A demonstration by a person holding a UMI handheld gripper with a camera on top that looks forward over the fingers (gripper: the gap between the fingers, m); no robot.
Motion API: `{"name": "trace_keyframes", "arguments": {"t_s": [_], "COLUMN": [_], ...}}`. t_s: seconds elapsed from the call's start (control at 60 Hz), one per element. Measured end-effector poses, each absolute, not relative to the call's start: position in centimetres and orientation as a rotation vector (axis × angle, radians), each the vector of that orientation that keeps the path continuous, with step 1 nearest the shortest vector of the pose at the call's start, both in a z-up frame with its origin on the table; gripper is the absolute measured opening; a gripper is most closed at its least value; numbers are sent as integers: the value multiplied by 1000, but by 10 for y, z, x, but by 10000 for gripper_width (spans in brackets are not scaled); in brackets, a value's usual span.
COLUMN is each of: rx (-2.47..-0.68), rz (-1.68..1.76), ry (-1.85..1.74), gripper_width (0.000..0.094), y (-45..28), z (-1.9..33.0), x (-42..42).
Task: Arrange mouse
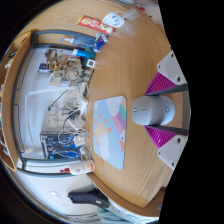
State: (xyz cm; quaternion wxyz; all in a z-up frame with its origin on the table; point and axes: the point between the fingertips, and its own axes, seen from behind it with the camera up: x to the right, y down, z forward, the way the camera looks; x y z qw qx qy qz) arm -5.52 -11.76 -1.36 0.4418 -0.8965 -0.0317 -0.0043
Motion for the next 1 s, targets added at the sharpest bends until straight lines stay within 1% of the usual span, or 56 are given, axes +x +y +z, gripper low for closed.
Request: {"name": "trace_keyframes", "arguments": {"t_s": [0.1,0.183,0.2,0.217,0.25,0.267,0.417,0.5,0.667,0.767,0.833,0.867,0.933,1.0], "rx": [-2234,-2267,-2276,-2281,-2298,-2297,-2341,-2299,-2143,-2051,-2033,-2032,-2028,-2042], "rz": [3,28,32,31,35,32,46,27,29,28,36,49,66,78], "ry": [-65,-80,-87,-89,-99,-104,-76,-70,-76,-100,-107,-113,-123,-125], "gripper_width": [460,371,375,333,319,296,290,289,290,292,290,290,289,288], "y": [-119,-119,-118,-118,-118,-118,-115,-102,-47,-11,12,22,42,62], "z": [-13,-16,-16,-17,-16,-15,-8,25,133,188,208,212,213,202], "x": [-54,-57,-57,-59,-56,-56,-58,-55,-58,-69,-79,-86,-99,-113]}}
